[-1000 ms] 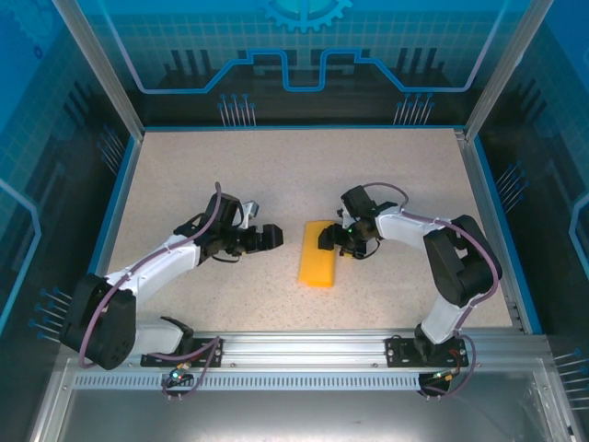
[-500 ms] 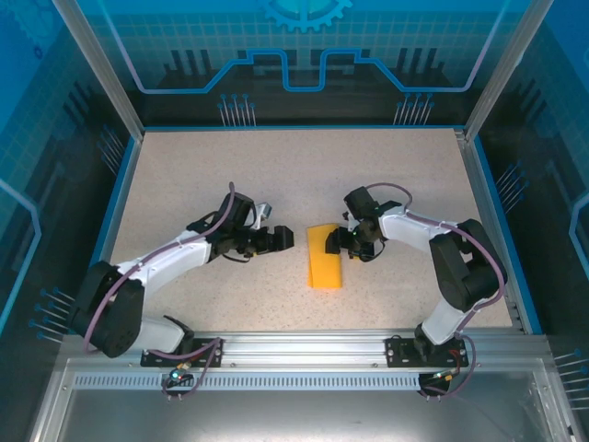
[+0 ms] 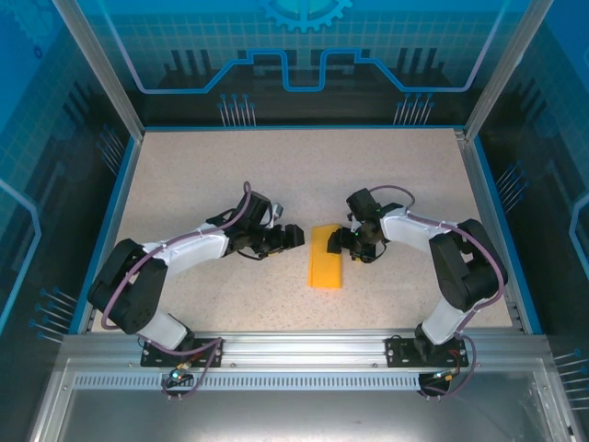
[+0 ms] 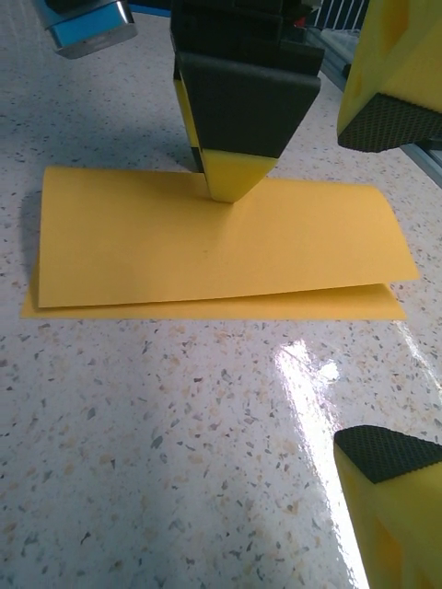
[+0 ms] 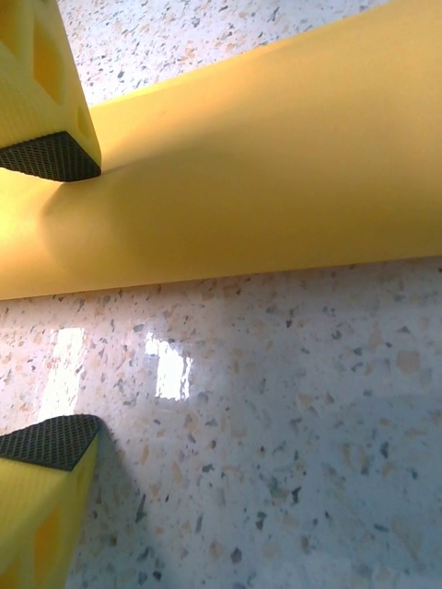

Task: Fold a paper plane with a square sheet of paper (pick it up from the middle)
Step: Fold the square sheet of paper in half at the center of the table.

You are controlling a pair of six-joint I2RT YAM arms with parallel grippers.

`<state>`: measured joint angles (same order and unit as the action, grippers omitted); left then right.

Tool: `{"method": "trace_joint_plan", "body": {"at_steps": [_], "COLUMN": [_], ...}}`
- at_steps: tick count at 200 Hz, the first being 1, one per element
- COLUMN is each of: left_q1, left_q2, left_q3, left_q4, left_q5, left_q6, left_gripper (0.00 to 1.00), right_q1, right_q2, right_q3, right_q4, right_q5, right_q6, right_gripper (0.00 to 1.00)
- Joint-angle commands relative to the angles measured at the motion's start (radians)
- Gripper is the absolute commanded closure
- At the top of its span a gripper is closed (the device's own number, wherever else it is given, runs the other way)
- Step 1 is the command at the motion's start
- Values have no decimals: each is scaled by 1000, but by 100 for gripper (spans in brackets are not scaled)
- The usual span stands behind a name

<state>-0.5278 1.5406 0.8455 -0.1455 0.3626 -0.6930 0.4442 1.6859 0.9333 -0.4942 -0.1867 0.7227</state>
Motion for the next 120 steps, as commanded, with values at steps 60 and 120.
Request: {"method": "trace_joint_plan", "body": {"at_steps": [60, 120], "left_q1": [-7, -6], "left_q2": [22, 18], "left_q3": [31, 26], "left_q4": [4, 3], "left_q5": [-34, -34], "left_q6": [-24, -26], "left_gripper": [22, 22], "right_q1": [98, 93], "right_q2": [137, 157], "right_q3": [58, 26], "right_q4": [-22, 25], "right_q5": [75, 77], "right_q6": [20, 107], "right_gripper": [23, 21]}}
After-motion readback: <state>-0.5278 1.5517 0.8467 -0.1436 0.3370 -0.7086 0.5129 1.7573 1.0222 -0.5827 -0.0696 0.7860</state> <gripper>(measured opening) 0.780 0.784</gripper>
